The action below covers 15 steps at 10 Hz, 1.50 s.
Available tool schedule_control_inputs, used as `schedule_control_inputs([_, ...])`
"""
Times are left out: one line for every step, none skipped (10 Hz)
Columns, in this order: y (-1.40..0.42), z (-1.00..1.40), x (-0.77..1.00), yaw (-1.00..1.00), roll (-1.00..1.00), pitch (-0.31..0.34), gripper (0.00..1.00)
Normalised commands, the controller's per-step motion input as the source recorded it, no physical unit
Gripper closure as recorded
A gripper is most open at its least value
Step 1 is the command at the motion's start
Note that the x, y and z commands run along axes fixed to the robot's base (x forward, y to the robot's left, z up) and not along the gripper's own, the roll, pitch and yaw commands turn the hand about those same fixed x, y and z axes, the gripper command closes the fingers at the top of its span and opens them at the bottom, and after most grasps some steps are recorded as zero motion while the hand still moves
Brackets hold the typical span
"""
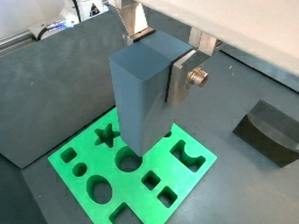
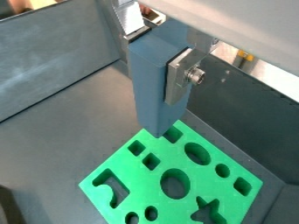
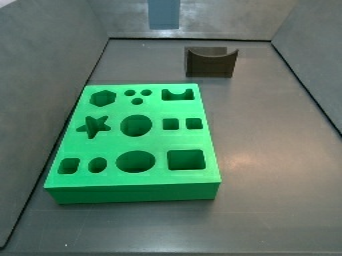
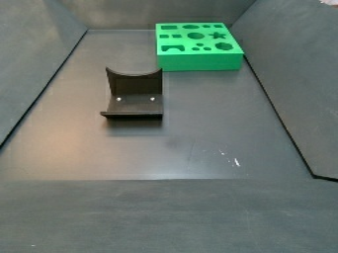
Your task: Insert the rectangle object.
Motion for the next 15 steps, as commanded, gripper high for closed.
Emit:
schedule_control_inputs([-0.54,-0.8,0.07,-0.73,0.18,-0.116,1.0])
schedule_control_inputs([-0.48,-0.79,0.08,-0.77,0.17,-0.097,1.0])
schedule_control_inputs([-0.49,-0.8,0.1,-0.76,0.18,-0.093,1.0])
schedule_control_inputs([-0.51,-0.83,0.18,-0.7,0.19,-0.09,1.0])
schedule_control_inputs([-0.51,-0.81,0.15,-0.73,0.18,-0.099,1.0])
schedule_control_inputs([-0.52,-0.81,0.23,-0.67,0.19,-0.087,1.0])
schedule_control_inputs([-0.5,-0.77,0.24,-0.67,0.2,-0.084,1.0])
schedule_control_inputs([-0.41,-0.64,0.18,-0.75,0.21,-0.069,1.0])
schedule_control_inputs([-0.13,-0.35,0.01,-0.93,0.2,-0.016,1.0])
schedule_control_inputs([-0.05,-0.14,0.02,-0.99,0.14,-0.03,1.0])
schedule_control_inputs([0.0,0.0,0.0,-1.0,0.08,-0.017,1.0])
schedule_control_inputs([0.0,0.0,0.0,-1.0,0.07,-0.01,1.0])
schedule_control_inputs([0.0,0.0,0.0,-1.0,0.05,-0.01,1.0])
schedule_control_inputs([0.0,0.02,0.0,-1.0,0.02,0.0,1.0])
schedule_control_inputs([0.0,0.0,0.0,-1.0,0.04,-0.01,1.0])
